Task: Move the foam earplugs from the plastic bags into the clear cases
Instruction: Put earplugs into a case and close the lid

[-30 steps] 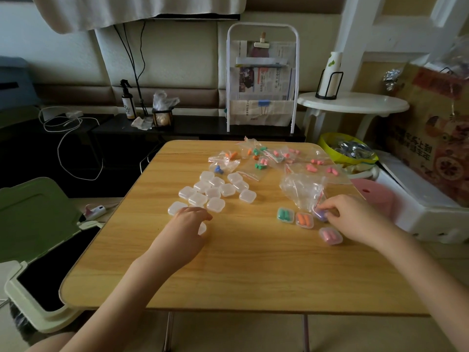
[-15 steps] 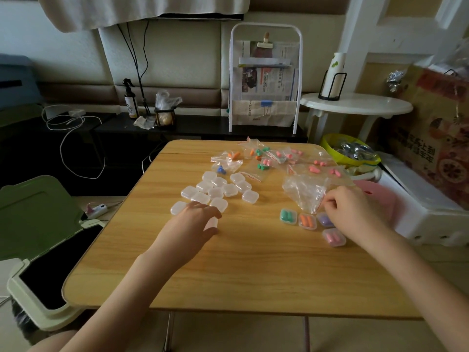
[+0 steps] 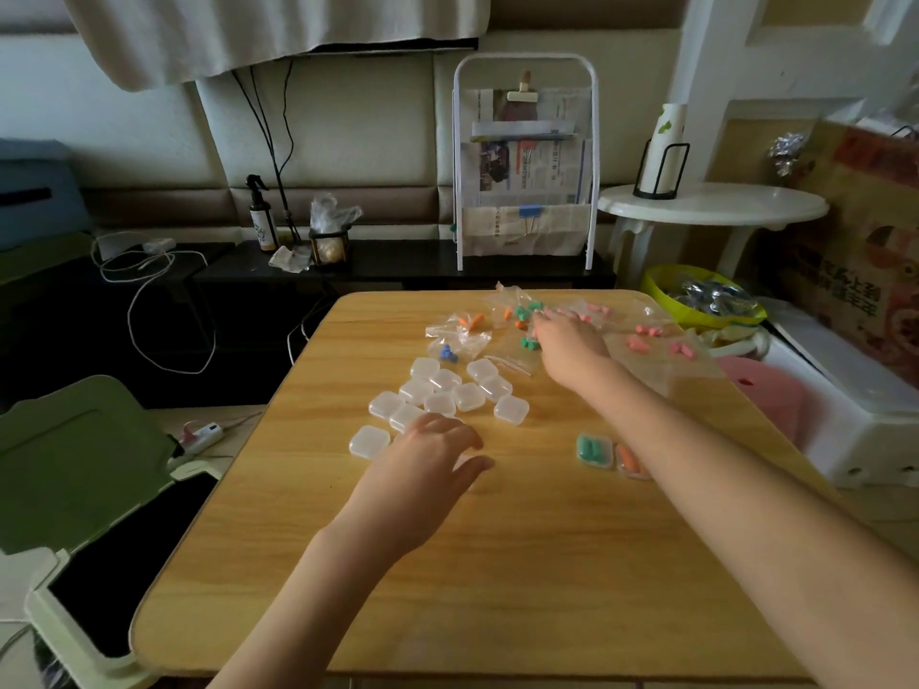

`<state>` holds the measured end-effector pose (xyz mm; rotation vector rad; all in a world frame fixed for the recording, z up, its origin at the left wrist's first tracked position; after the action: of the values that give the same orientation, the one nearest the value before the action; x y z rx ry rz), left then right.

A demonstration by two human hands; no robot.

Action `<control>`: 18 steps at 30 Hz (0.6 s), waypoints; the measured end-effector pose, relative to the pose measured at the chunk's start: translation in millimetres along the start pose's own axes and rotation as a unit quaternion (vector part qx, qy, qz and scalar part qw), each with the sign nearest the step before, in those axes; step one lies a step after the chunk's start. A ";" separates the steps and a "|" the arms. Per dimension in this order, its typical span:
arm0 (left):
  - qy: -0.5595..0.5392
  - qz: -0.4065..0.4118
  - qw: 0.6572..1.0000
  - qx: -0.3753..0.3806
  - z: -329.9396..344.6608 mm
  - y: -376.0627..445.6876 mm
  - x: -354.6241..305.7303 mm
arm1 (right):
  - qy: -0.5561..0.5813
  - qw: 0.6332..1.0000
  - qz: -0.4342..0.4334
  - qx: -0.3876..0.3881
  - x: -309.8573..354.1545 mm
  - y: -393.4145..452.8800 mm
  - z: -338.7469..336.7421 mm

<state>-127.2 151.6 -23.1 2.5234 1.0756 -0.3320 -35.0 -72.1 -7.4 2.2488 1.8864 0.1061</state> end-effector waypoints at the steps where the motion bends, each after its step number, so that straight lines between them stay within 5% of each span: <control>1: 0.007 0.008 1.000 0.004 -0.1 0.9 0.3 | -0.022 1.000 0.014 0.008 0.9 7.5 5.0; 8: 0.020 0.033 0.999 0.018 -1.1 6.4 7.1 | -0.097 0.994 0.039 -0.007 4.0 23.1 14.1; 18: -0.029 0.028 0.999 0.014 4.5 4.5 2.6 | -0.002 0.999 0.048 0.024 -4.9 17.2 22.0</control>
<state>-122.5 148.5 -27.0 2.5461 0.9836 -0.4042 -15.1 -82.1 -25.1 2.3700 1.7988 0.0717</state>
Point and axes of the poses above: each hand's wrist, its own y-axis towards the middle knuckle, its own z-axis out of the palm, x = y × z, the point moved 1 cm from there along y, towards the middle knuckle, and after that the axes turned 4 degrees about x, right-handed, at the moved point
